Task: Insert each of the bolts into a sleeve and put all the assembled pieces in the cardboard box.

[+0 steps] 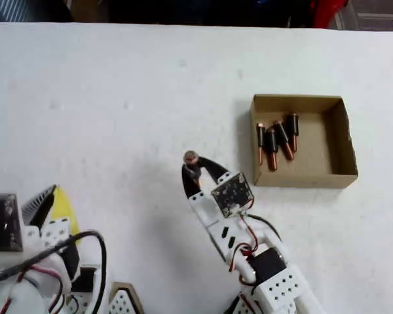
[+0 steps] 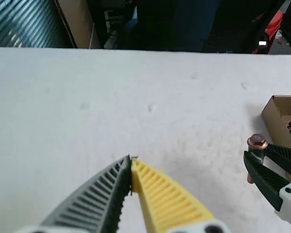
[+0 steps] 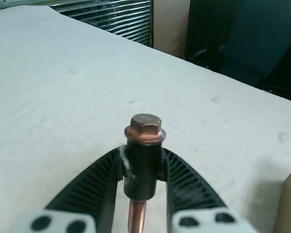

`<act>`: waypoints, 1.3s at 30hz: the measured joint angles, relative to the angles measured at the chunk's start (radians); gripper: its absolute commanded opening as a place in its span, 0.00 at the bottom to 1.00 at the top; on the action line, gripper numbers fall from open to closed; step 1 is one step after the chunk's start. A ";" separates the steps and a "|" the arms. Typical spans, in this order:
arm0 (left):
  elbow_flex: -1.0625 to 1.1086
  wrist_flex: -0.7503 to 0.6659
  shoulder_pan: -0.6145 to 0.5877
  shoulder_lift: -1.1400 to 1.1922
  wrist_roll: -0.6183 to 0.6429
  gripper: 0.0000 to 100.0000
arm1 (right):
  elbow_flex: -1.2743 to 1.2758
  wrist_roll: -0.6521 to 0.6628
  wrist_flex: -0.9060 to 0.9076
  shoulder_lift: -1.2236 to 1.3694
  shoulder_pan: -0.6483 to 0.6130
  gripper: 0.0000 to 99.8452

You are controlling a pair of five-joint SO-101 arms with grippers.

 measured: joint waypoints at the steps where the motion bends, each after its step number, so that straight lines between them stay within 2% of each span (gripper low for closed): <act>1: -0.002 0.000 0.002 -0.029 0.000 0.02 | 0.000 0.000 0.000 0.000 0.000 0.02; 9: 0.163 -0.003 0.002 -0.212 -0.071 0.02 | 0.000 0.000 0.000 0.000 0.000 0.02; 21: 0.614 -0.230 0.002 -0.397 -0.086 0.02 | 0.000 0.000 0.000 0.000 0.028 0.02; 28: 0.753 -0.281 0.002 -0.400 -0.086 0.02 | 0.000 0.000 0.000 0.000 0.037 0.02; 39: 1.123 -0.466 0.002 -0.400 -0.087 0.02 | 0.000 0.000 0.000 0.000 0.037 0.02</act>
